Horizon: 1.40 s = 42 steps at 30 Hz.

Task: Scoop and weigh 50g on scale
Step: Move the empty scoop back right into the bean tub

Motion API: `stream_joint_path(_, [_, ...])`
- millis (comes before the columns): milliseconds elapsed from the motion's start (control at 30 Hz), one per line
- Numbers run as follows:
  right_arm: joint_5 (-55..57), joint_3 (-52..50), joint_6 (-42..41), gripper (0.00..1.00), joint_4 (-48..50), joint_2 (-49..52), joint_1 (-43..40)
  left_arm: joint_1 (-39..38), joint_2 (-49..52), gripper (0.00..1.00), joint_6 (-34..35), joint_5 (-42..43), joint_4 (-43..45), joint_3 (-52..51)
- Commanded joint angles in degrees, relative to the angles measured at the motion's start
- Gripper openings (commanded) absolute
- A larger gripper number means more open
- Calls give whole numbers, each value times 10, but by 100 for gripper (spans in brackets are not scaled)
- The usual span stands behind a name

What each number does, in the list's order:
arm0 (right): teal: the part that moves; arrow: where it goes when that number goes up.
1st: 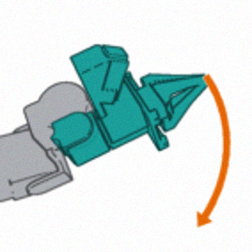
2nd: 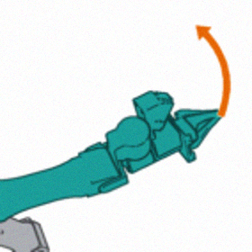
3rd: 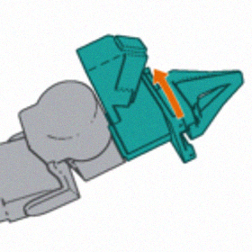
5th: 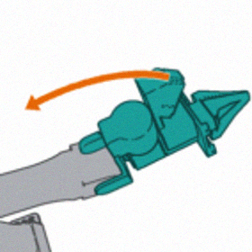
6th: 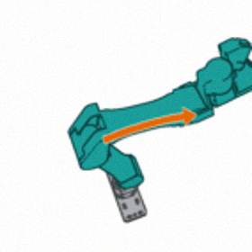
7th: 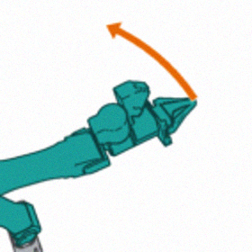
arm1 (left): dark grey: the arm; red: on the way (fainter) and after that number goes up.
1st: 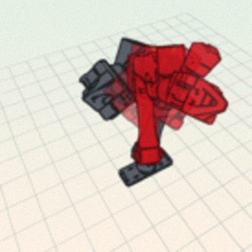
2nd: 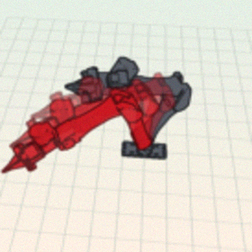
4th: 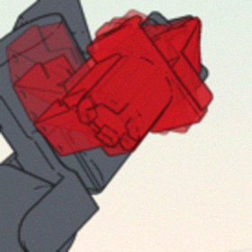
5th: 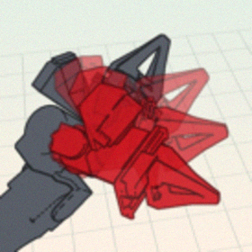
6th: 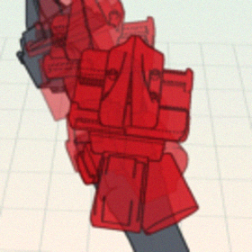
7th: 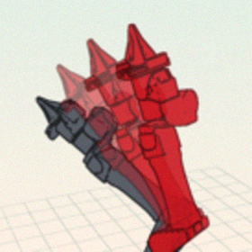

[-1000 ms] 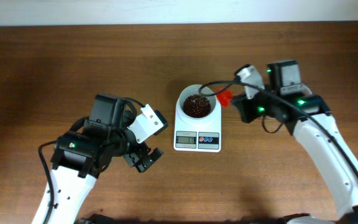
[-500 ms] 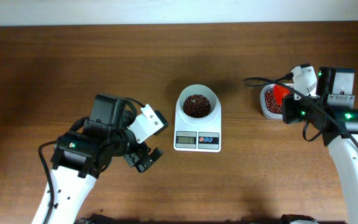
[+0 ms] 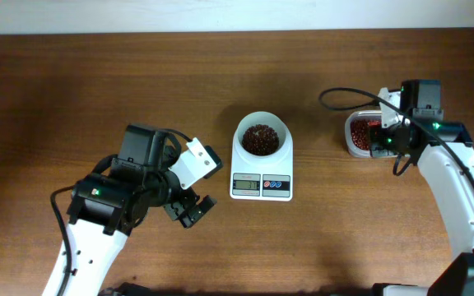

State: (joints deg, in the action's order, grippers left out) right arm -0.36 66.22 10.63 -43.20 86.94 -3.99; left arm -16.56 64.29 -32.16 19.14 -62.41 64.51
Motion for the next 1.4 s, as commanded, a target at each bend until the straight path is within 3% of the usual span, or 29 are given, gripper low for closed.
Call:
stream_joint_path(0, [31, 10, -6, 4, 17, 13, -3, 2, 0, 99, -11, 10, -1, 0])
stream_joint_path(300, [67, 9, -7, 4, 21, 52, -3, 2, 0, 99, -11, 10, -1, 0])
stream_joint_path(633, [-73, 9, -7, 4, 21, 64, -3, 2, 0, 99, -11, 10, -1, 0])
stream_joint_path(1100, [-82, 8, -53, 4, 21, 65, -20, 2, 0, 99, -11, 10, -1, 0])
stream_joint_path(1367, [-233, 8, -51, 4, 21, 130, -99, 2, 0, 99, -11, 10, -1, 0])
